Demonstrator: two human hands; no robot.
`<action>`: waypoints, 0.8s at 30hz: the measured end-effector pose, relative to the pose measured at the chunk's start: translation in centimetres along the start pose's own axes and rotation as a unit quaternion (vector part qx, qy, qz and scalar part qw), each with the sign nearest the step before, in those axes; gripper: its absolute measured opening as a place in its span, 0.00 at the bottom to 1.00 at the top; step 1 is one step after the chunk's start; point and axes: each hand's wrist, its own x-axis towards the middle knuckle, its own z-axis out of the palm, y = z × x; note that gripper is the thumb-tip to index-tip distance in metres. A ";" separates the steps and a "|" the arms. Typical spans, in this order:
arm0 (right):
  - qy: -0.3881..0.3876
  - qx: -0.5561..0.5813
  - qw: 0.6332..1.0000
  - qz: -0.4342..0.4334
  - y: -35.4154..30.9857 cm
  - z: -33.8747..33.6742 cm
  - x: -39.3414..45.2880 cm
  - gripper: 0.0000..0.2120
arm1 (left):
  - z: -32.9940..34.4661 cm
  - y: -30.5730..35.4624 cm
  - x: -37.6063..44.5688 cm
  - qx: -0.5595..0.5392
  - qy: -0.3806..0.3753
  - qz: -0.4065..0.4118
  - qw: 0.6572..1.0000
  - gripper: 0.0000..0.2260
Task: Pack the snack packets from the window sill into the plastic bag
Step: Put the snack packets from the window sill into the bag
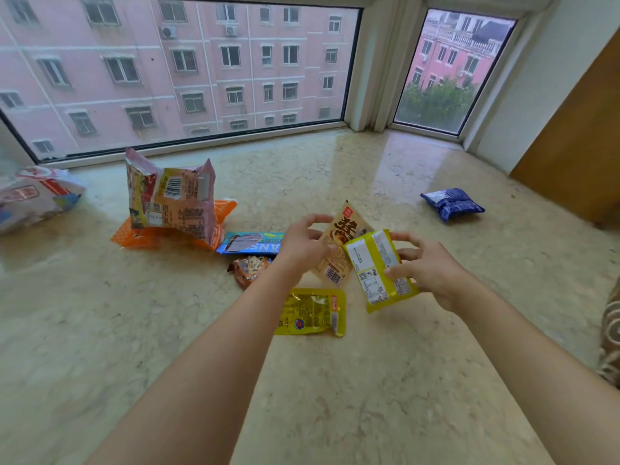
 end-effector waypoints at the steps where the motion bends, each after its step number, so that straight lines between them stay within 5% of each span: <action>1: -0.001 0.005 1.000 -0.009 -0.8 0.5 -0.5 0.30 | -0.8 0.4 -0.7 -0.010 0.001 0.014 1.000 0.23; 11: -0.019 0.047 0.995 -0.083 -10.6 9.9 -12.0 0.31 | -15.2 4.6 -15.2 -0.139 0.062 0.073 0.986 0.25; 24: -0.116 0.094 0.987 -0.052 -24.5 27.3 -38.9 0.31 | -36.0 16.0 -45.3 -0.152 0.104 0.025 0.983 0.27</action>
